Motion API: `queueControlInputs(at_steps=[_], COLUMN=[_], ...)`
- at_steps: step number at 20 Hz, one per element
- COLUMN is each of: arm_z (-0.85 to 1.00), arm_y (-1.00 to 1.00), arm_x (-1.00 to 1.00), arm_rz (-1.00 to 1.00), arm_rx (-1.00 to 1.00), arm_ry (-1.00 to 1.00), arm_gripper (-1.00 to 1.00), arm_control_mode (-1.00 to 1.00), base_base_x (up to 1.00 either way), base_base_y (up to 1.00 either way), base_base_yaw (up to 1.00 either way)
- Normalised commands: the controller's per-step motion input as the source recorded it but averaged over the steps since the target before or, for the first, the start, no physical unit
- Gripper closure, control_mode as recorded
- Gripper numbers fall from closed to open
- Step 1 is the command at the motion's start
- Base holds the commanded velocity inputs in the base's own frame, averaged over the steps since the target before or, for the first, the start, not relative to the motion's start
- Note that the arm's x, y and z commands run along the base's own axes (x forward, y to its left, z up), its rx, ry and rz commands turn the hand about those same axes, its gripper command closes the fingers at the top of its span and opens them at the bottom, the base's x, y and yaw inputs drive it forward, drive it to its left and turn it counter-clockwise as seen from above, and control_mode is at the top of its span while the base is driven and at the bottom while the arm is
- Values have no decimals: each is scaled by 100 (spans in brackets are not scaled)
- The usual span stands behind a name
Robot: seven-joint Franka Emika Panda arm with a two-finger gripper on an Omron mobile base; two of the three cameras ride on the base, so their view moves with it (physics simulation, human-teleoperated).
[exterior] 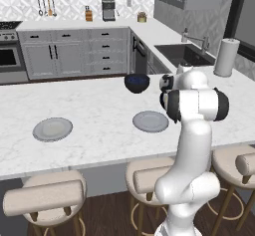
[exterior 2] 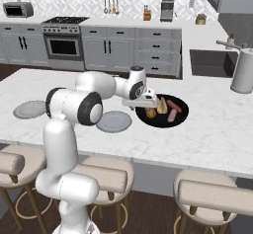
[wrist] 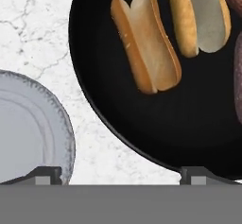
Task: Place one bun and one sausage from the bowl on each plate.
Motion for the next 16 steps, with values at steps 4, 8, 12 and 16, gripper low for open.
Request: queueControlInputs(at_steps=[4,8,12,16], arm_z=[-17,-34,-45,-19], arm_y=[-32,-13,0,-3], arm_x=[32,29,21,33], arm_rz=[0,0,0,0], arm_rx=[0,0,0,0], arm_ry=[0,0,-1,-2], arm_gripper=[-100,-100,-100,-100], arm_control_mode=[-100,-100,-100,-100], base_base_x=[0,0,0,0], base_base_y=[0,0,0,0], base_base_yaw=[0,0,0,0])
